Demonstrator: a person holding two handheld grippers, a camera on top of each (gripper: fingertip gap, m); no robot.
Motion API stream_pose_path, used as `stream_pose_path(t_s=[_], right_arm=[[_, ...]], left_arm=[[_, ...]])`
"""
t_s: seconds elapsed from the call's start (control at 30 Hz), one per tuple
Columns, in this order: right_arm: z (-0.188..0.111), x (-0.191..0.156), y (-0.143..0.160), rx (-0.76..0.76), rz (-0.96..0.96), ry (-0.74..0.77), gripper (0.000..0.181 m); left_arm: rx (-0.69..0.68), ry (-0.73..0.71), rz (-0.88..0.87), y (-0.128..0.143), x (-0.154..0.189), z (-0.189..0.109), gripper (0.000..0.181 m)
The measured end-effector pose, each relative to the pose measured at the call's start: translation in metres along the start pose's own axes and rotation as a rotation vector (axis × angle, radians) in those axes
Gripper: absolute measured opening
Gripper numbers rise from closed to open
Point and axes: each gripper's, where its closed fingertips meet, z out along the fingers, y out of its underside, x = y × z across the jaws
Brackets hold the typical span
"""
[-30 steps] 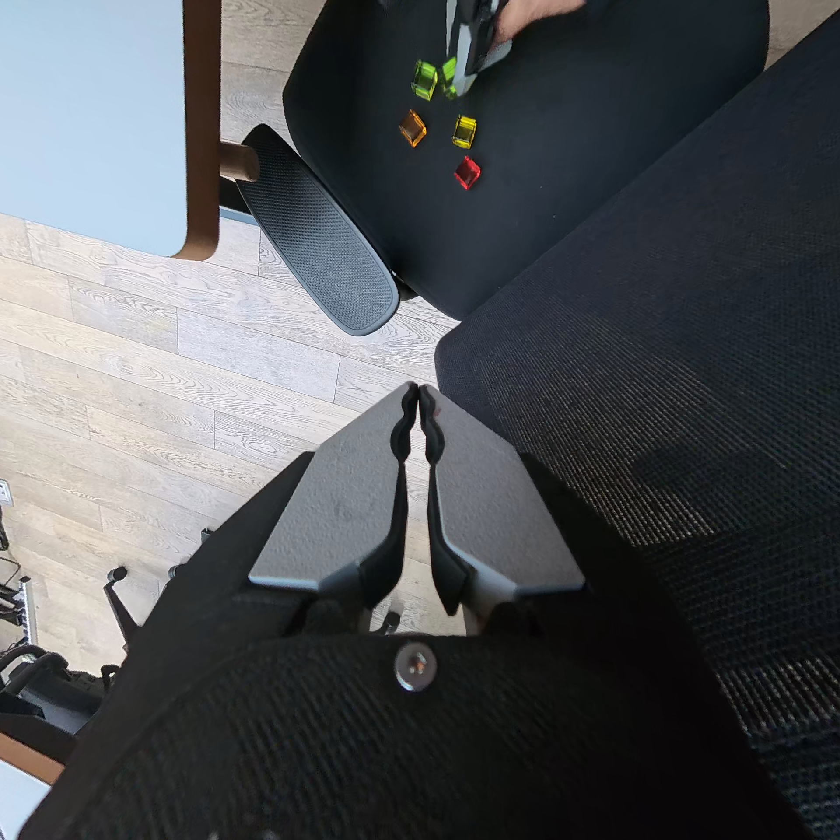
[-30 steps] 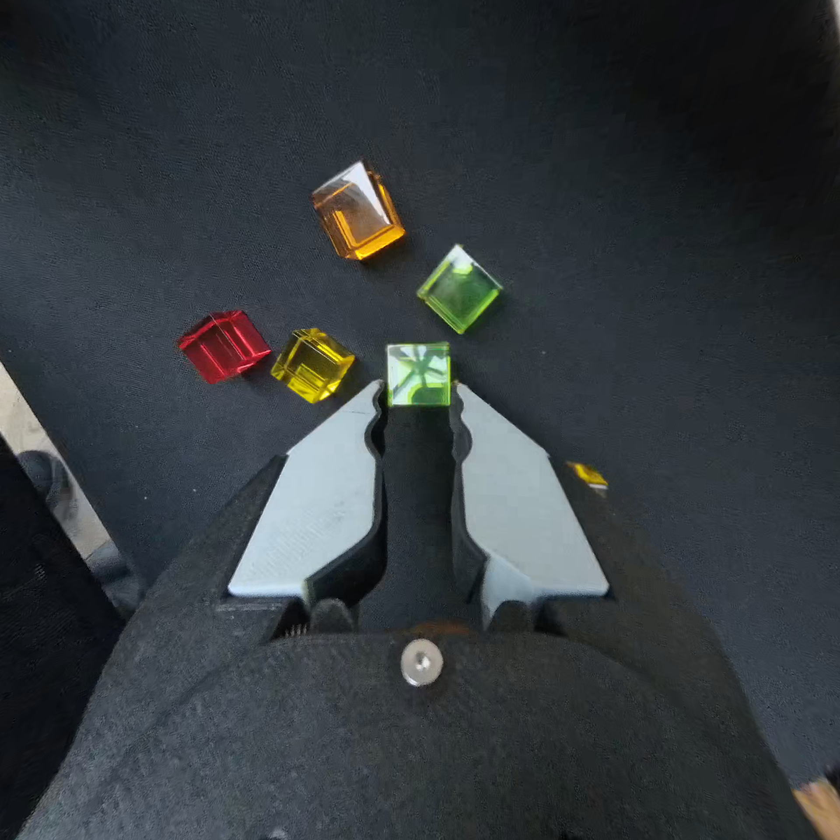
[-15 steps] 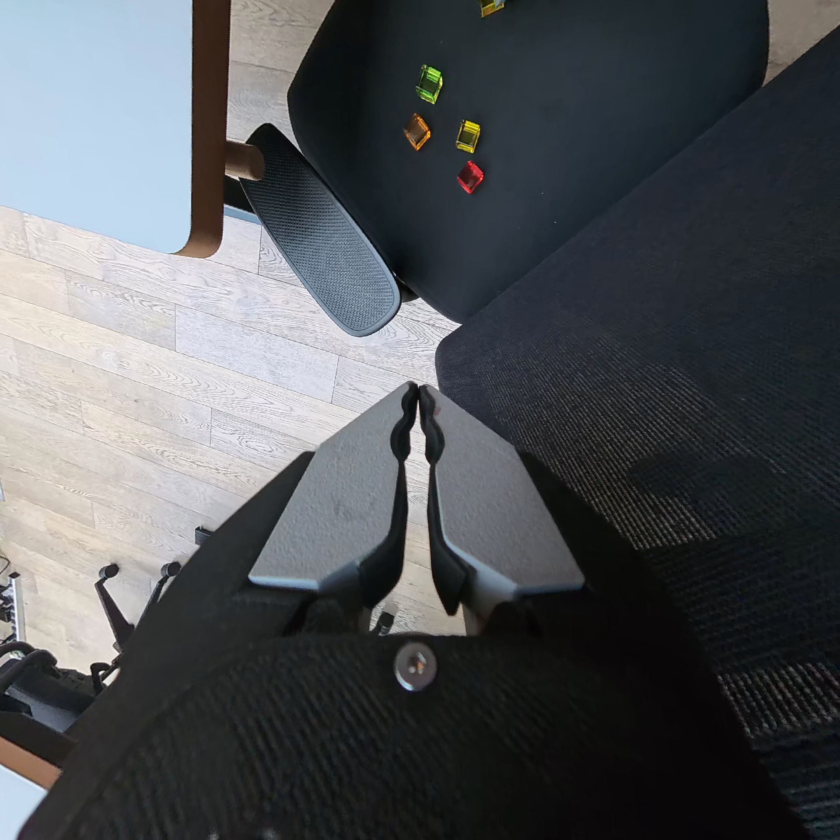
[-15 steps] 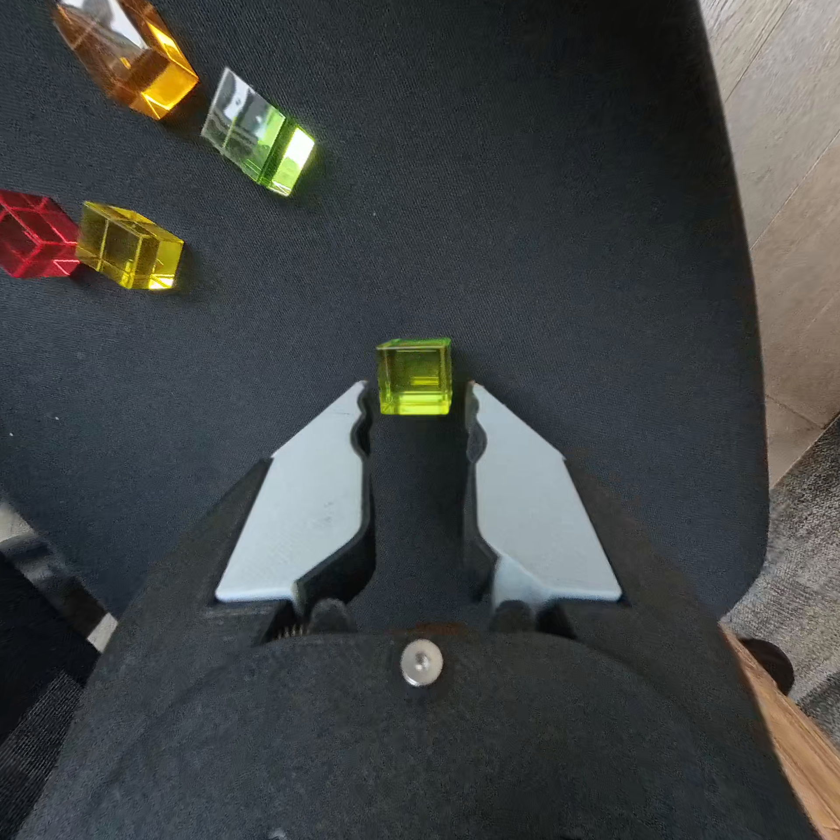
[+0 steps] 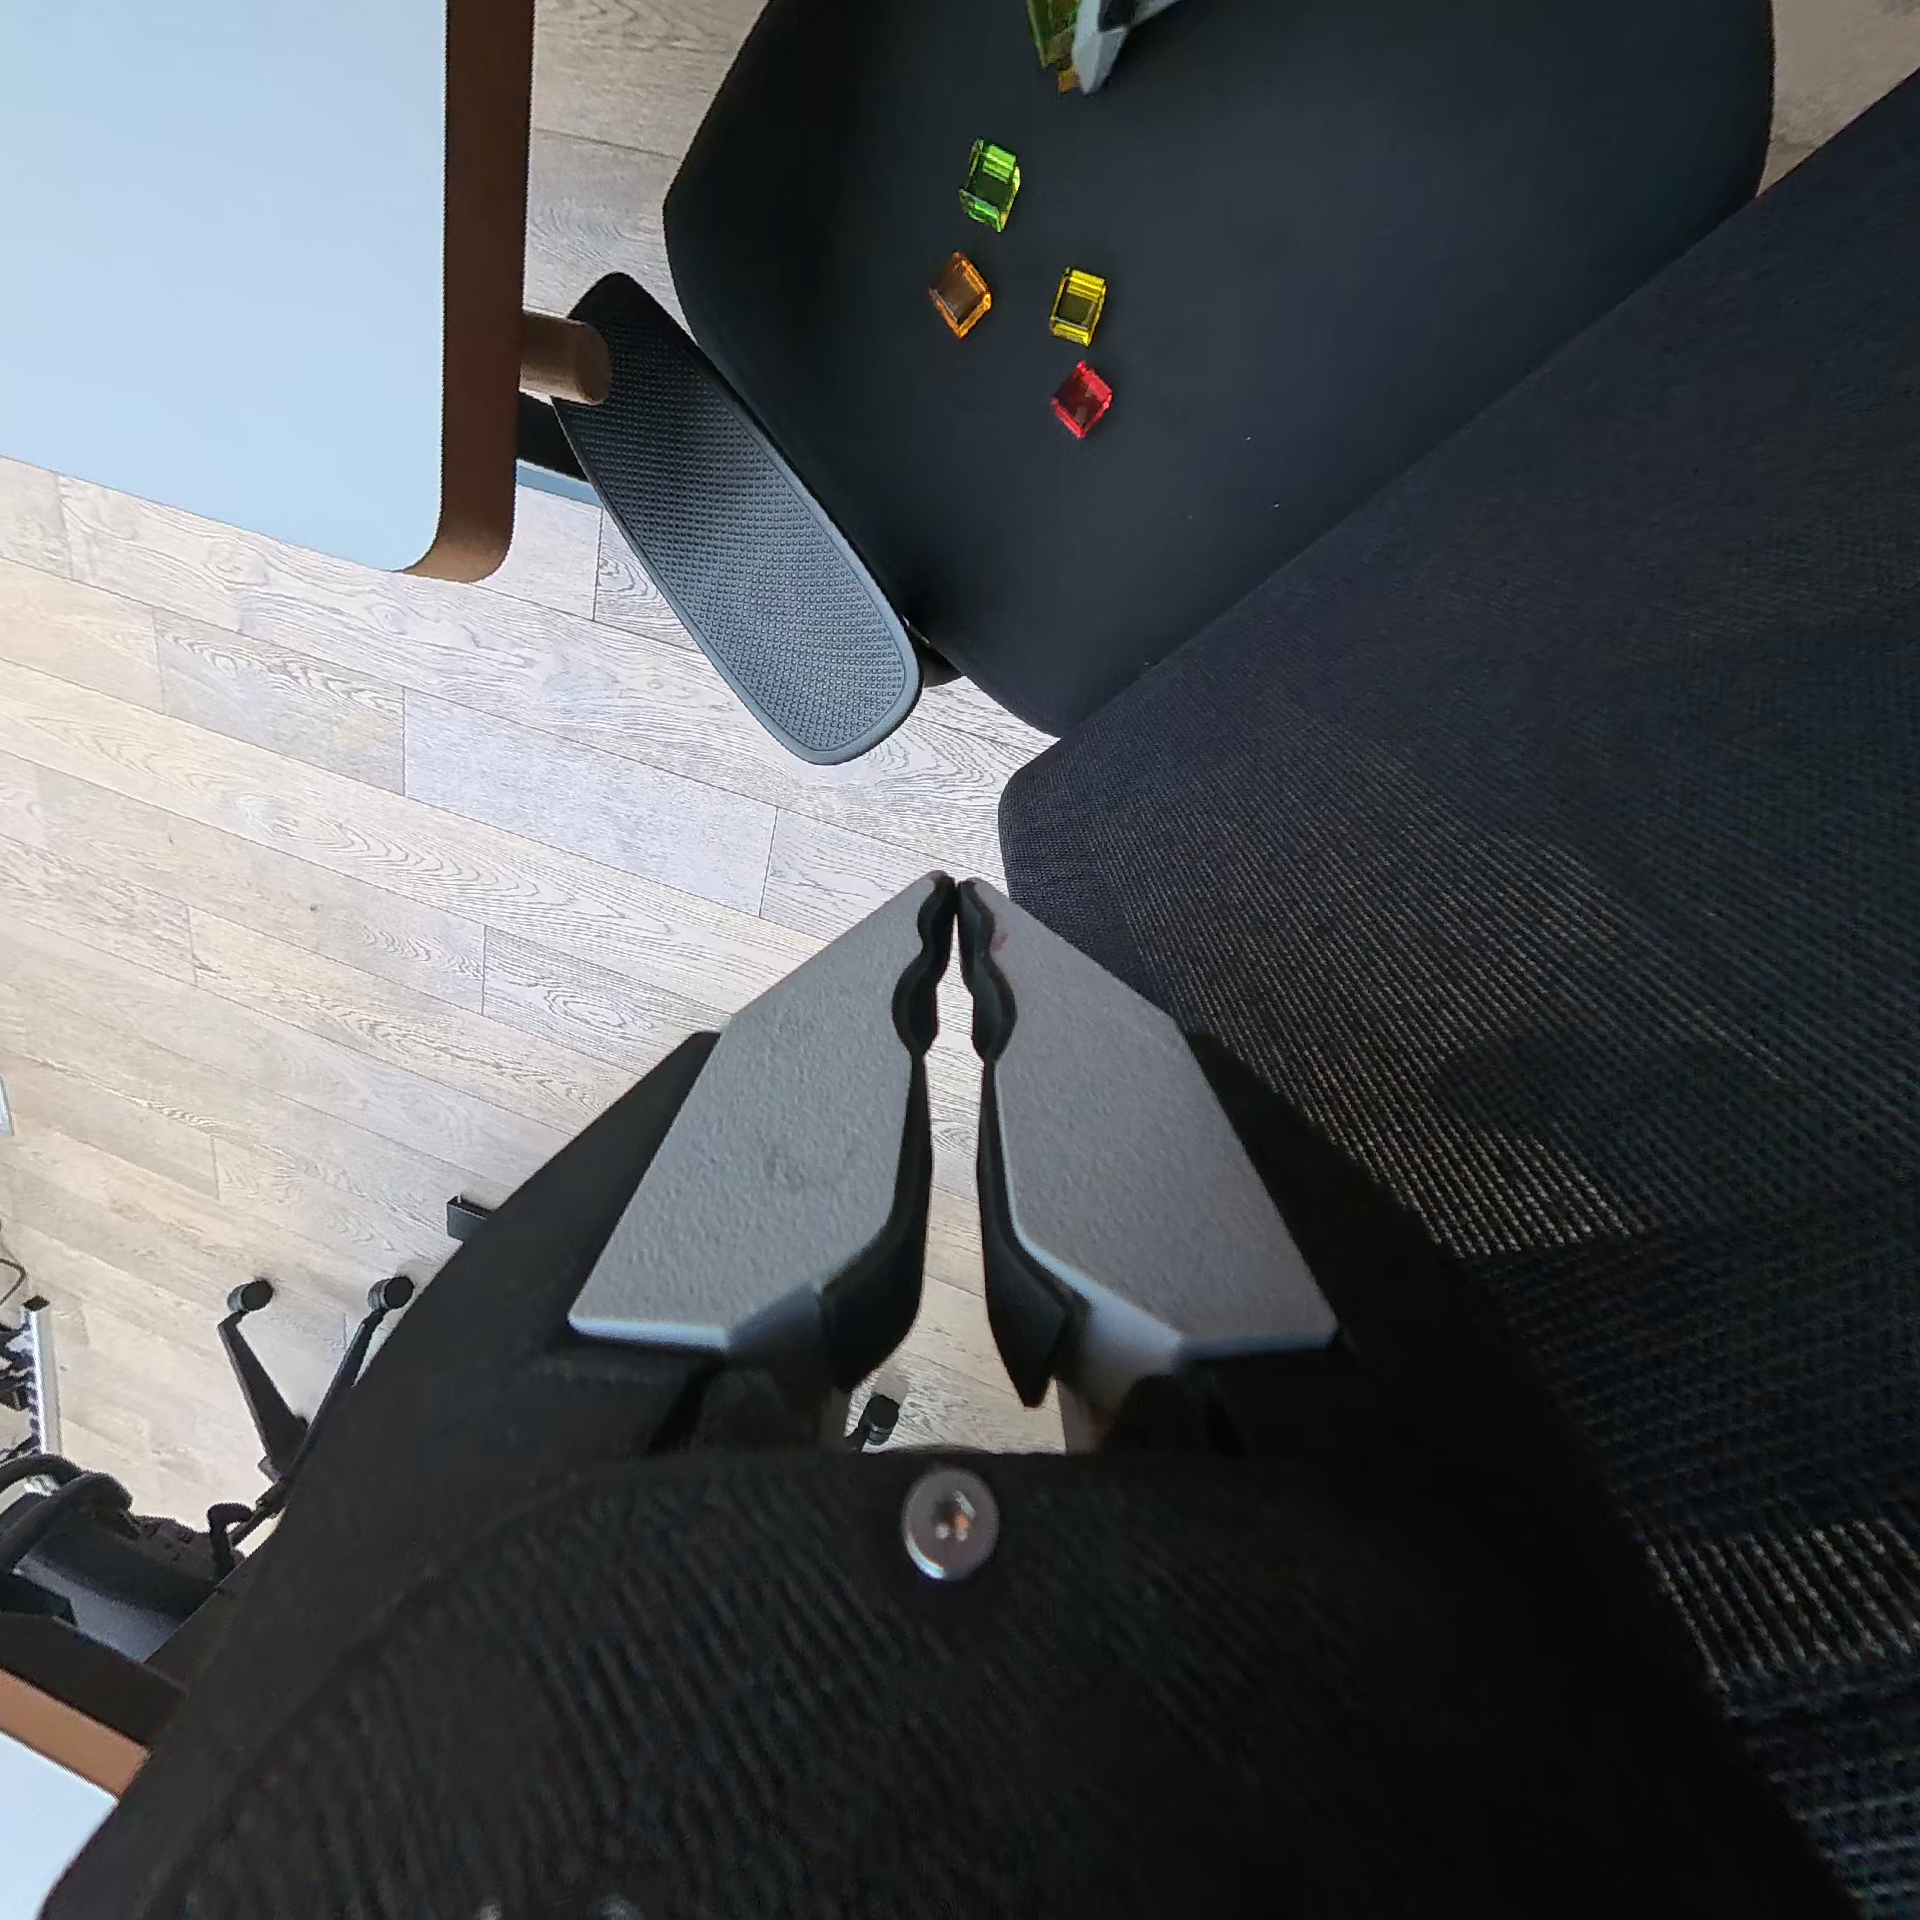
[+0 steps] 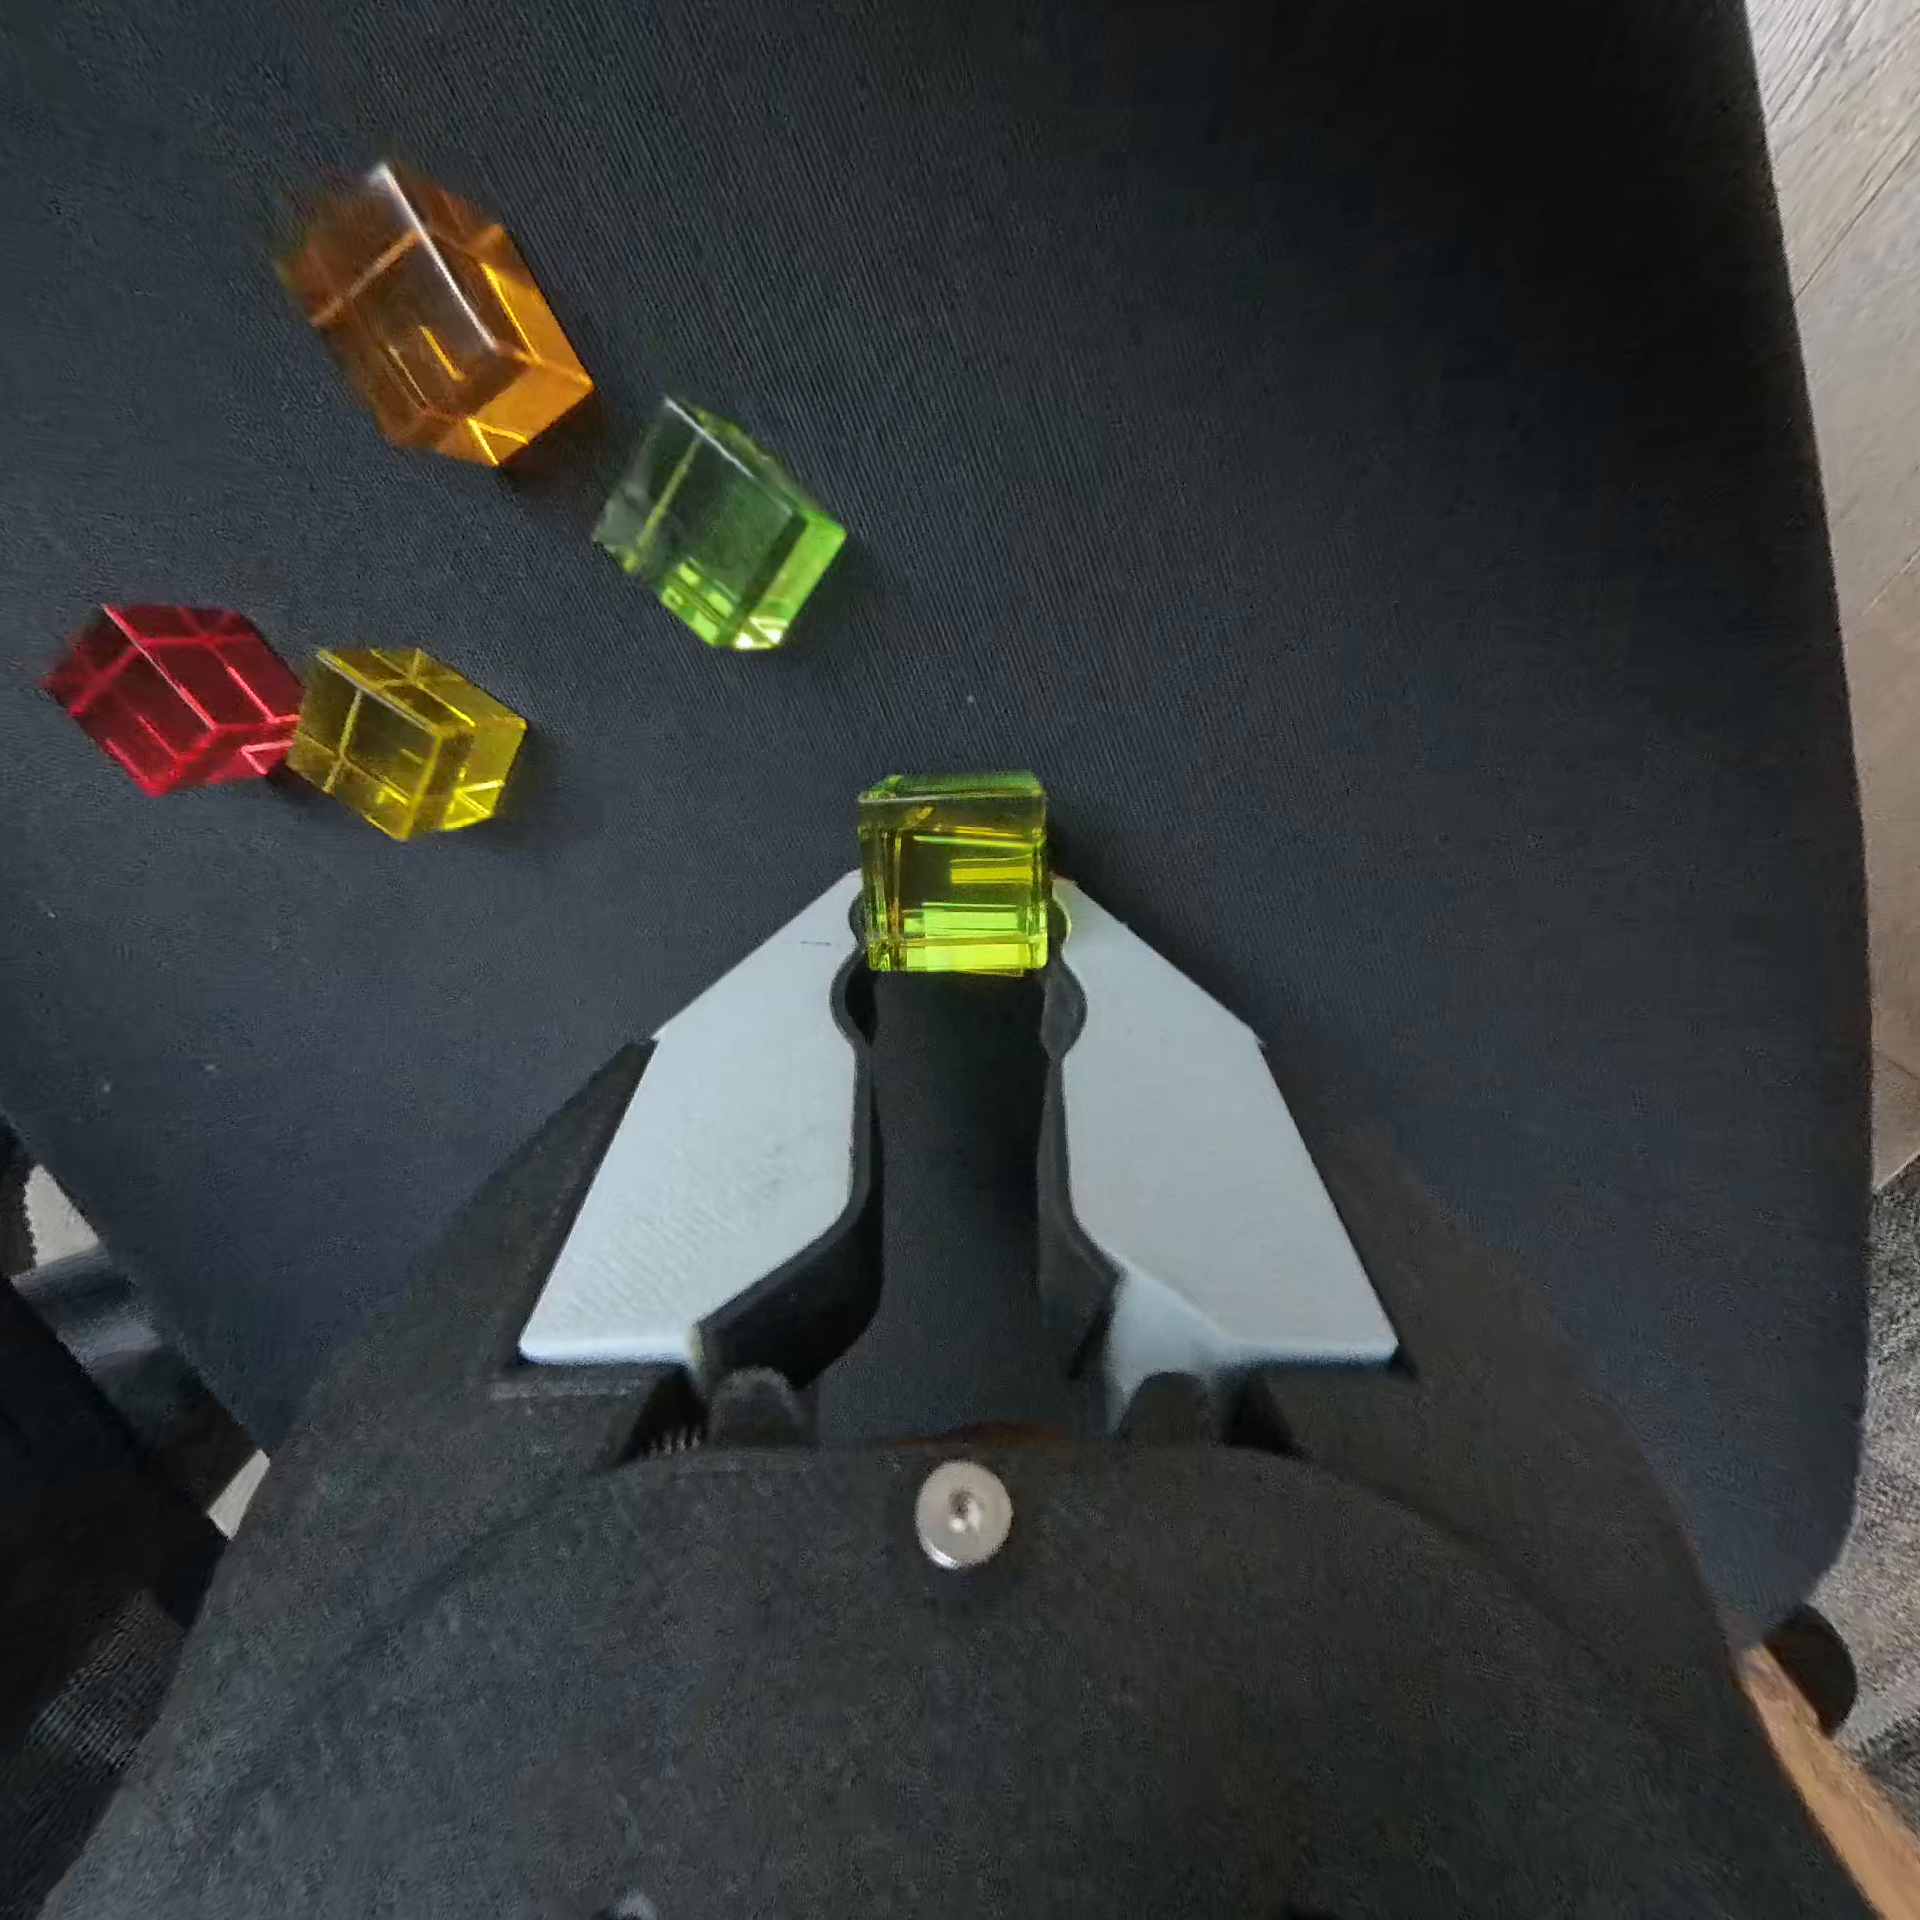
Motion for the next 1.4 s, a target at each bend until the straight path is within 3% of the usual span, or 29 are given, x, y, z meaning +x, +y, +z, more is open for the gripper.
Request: stream_pose_path(t_s=[0.27, 0.37, 0.53, 0.73, 0.93, 1.07, 1.2, 1.4], right_arm=[[0.008, -0.008, -0.025, 0.029, 0.009, -0.005, 0.03], [0.004, -0.01, -0.019, 0.032, 0.027, -0.013, 0.043], [-0.004, -0.02, 0.002, 0.037, 0.045, -0.016, 0.04], [-0.009, -0.057, 0.011, 0.076, 0.078, -0.083, 0.035], [0.002, -0.097, -0.011, 0.098, 0.041, -0.159, 0.034], [0.018, -0.105, -0.018, 0.054, 0.16, -0.151, 0.045], [0.022, -0.104, -0.026, 0.098, 0.314, -0.095, 0.034], [0.019, -0.092, -0.02, 0.077, 0.327, 0.02, 0.035]], left_arm=[[0.0, -0.002, -0.003, 0.001, 0.0, 0.0, 0.0], [0.003, -0.003, -0.005, 0.0, -0.001, 0.0, 0.0], [0.009, -0.002, -0.011, -0.001, -0.001, -0.001, 0.0], [0.013, -0.004, -0.012, -0.001, -0.002, -0.001, 0.0], [0.011, -0.005, -0.011, -0.001, -0.002, -0.001, 0.0], [0.011, -0.007, -0.015, -0.001, -0.002, -0.001, 0.0], [0.01, -0.01, -0.022, -0.001, -0.003, -0.001, 0.0], [0.022, -0.009, -0.019, -0.003, -0.003, -0.002, 0.0]])
